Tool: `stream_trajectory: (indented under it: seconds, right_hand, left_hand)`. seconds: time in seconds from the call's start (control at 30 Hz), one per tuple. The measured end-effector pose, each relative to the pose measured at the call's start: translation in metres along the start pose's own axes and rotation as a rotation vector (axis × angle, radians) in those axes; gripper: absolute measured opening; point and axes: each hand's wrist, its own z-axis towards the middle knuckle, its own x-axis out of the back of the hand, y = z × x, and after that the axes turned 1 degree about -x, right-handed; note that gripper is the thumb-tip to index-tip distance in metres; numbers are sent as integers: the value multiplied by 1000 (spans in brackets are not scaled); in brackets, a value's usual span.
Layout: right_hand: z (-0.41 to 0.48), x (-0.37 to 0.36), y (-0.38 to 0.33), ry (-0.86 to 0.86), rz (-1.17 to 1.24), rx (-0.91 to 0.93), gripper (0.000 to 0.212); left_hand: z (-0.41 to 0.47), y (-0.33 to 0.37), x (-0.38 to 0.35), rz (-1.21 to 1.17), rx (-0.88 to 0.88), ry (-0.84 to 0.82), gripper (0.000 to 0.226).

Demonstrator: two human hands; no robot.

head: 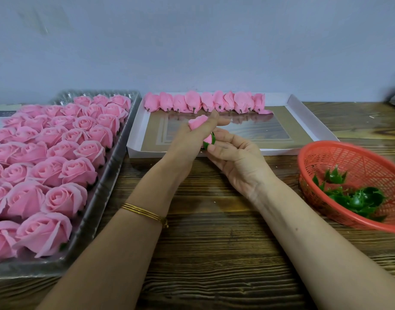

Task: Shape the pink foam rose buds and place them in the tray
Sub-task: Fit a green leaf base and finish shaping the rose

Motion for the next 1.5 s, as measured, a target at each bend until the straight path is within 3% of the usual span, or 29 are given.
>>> stream_trajectory:
  seconds: [0.27, 0.47, 0.83, 1.5]
  right_hand:
    - [1, 1, -2, -19, 63, -57, 39]
    - [2, 2, -4, 6, 94, -124, 20]
    - [1, 5, -8, 17, -13, -193, 14]
    - [0, 5, -4, 0, -50, -34, 23]
  left_hand:
    - [-1, 1, -1, -11, -3, -13, 31]
    - [0, -1, 0, -1, -12, -2, 31]
    - [5, -3, 1, -42, -8, -29, 38]
    - [1, -3, 0, 32, -31, -78, 39]
